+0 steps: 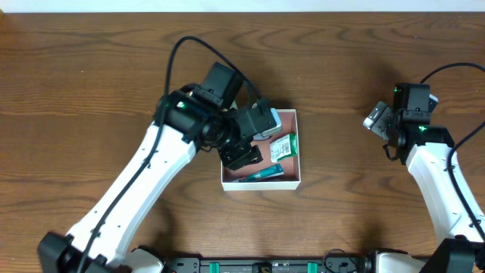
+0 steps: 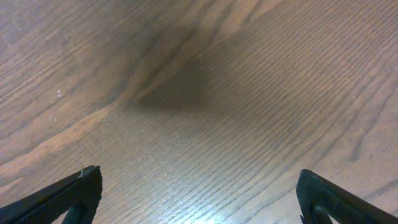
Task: Pack container
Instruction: 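Carry the toothpaste tube into the box and lay it down, then move left gripper back to the toothbrushes and grasp one, then carry the green-white toothbrush into the box and release it, then move the left gripper back to the blue razor on the table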
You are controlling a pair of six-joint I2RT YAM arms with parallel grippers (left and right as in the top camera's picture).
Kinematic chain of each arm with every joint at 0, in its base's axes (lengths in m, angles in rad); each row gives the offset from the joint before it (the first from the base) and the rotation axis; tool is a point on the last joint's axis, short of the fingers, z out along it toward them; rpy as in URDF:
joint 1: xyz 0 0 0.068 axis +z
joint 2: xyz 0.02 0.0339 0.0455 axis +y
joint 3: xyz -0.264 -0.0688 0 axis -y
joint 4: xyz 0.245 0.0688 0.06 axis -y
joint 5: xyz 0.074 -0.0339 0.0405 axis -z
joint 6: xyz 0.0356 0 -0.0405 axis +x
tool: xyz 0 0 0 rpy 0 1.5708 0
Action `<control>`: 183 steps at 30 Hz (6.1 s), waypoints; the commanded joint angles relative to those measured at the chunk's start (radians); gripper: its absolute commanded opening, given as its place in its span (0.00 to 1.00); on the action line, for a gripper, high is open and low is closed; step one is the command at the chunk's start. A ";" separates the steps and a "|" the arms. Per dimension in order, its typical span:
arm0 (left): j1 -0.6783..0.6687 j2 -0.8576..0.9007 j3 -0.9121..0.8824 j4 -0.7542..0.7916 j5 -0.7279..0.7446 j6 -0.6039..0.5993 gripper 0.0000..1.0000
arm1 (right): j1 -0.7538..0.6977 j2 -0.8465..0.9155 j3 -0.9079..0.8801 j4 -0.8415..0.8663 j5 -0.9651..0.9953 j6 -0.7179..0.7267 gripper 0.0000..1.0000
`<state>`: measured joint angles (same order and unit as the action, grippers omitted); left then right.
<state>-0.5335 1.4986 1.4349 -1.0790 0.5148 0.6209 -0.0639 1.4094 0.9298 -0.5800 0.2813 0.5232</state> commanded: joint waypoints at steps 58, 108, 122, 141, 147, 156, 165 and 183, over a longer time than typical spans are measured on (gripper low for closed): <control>0.413 0.530 -0.105 0.238 -0.371 -0.440 0.66 | -0.008 0.005 0.005 0.000 0.014 0.014 0.99; -0.034 -0.196 0.107 -0.083 -0.216 -0.134 0.06 | -0.008 0.005 0.005 0.000 0.014 0.014 0.99; -0.084 0.127 0.052 -0.091 -0.220 -0.005 0.06 | -0.008 0.005 0.005 0.000 0.014 0.014 0.99; -0.083 0.245 0.052 -0.117 -0.220 0.193 0.67 | -0.008 0.005 0.005 0.000 0.014 0.014 0.99; -0.083 0.245 0.052 -0.117 -0.219 0.190 0.86 | -0.008 0.005 0.005 0.000 0.014 0.014 0.99; -0.083 0.180 0.067 -0.144 -0.220 0.069 0.87 | -0.008 0.005 0.005 -0.001 0.014 0.014 0.99; -0.041 -0.042 0.076 -0.181 -0.433 -0.362 0.98 | -0.008 0.005 0.005 0.000 0.014 0.014 0.99; 0.387 -0.057 -0.139 0.118 -0.545 -0.657 0.98 | -0.008 0.005 0.005 -0.001 0.014 0.014 0.99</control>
<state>-0.1699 1.4242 1.3312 -0.9867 -0.0158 -0.0059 -0.0639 1.4094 0.9298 -0.5797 0.2813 0.5232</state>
